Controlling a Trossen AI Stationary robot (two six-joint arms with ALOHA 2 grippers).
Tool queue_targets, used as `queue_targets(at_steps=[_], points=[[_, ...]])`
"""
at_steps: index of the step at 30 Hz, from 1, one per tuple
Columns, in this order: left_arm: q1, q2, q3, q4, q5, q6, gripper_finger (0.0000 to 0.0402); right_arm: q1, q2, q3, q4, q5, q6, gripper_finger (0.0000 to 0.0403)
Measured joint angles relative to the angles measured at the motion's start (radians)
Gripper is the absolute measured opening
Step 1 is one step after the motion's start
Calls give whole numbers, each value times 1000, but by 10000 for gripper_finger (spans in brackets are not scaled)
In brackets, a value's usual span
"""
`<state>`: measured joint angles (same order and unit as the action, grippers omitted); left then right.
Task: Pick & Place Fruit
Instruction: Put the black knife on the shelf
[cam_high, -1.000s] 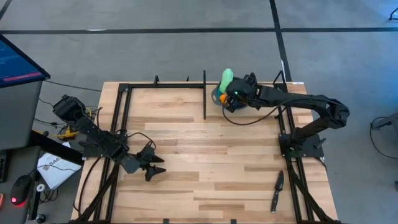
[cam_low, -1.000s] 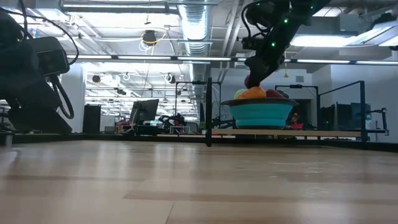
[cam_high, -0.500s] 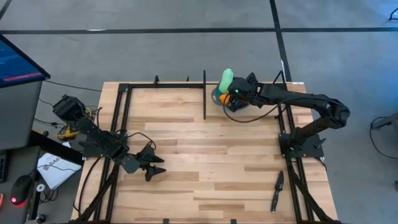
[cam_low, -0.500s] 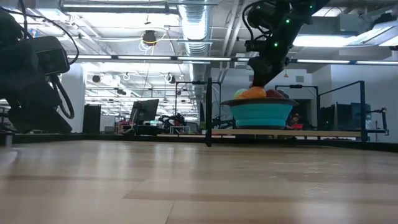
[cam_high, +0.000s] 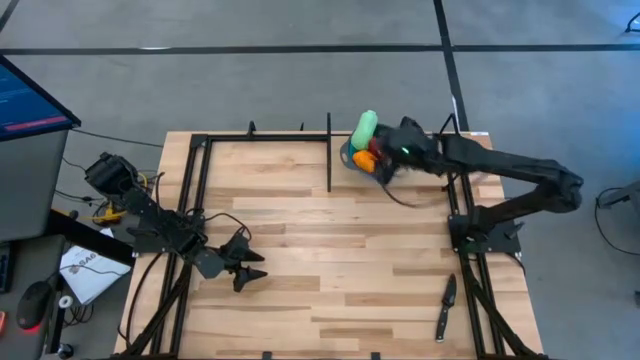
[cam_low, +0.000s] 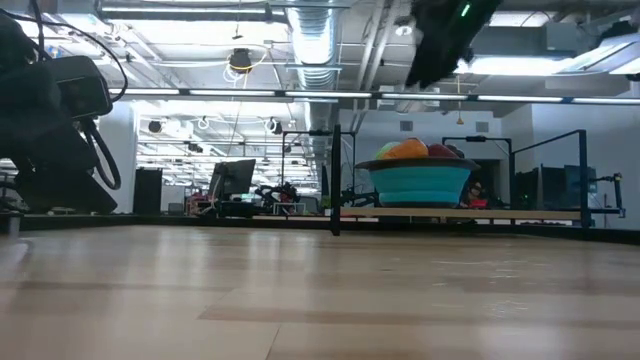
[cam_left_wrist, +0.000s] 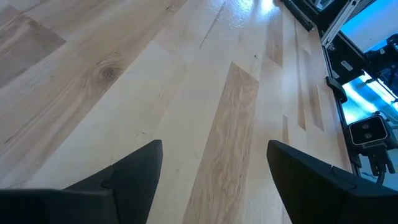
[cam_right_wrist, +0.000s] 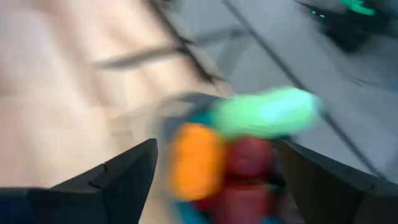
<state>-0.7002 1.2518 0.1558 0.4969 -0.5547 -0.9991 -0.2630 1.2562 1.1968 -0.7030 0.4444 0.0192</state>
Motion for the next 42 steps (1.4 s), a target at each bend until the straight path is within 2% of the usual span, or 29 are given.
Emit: queue_targets(at_steps=[3,6,9,12,15,18,24,26,28,30,32,35,38,42], points=[[0,0,0,4,-10,0,285,126,-97,-26,-17,-173,46,317],[0,0,0,10,-41,0,285,281,-217,-134,35,-350,129,304],[0,0,0,12,-67,10,285,436,-359,-300,209,-370,228,290],[0,0,0,21,-78,31,285,525,-516,-480,438,-365,277,278],[4,0,0,29,-82,33,285,536,-651,-656,635,-368,267,263],[20,0,0,64,-82,41,285,500,-772,-809,728,-404,265,234],[120,0,0,275,-12,218,285,395,-955,-994,802,-511,270,120],[175,0,0,319,36,267,285,368,-1007,-1017,812,-505,283,80],[234,0,0,345,90,293,285,348,-1036,-1031,802,-456,369,47],[284,0,0,352,128,306,285,357,-1033,-1021,802,-449,427,24],[319,0,0,354,152,318,285,411,-968,-984,822,-443,477,10],[344,0,0,358,167,340,285,534,-784,-916,788,-340,520,3],[344,0,0,359,168,366,285,676,-578,-781,731,-207,596,2],[343,0,0,358,168,373,285,830,-288,-543,451,-93,832,2]])
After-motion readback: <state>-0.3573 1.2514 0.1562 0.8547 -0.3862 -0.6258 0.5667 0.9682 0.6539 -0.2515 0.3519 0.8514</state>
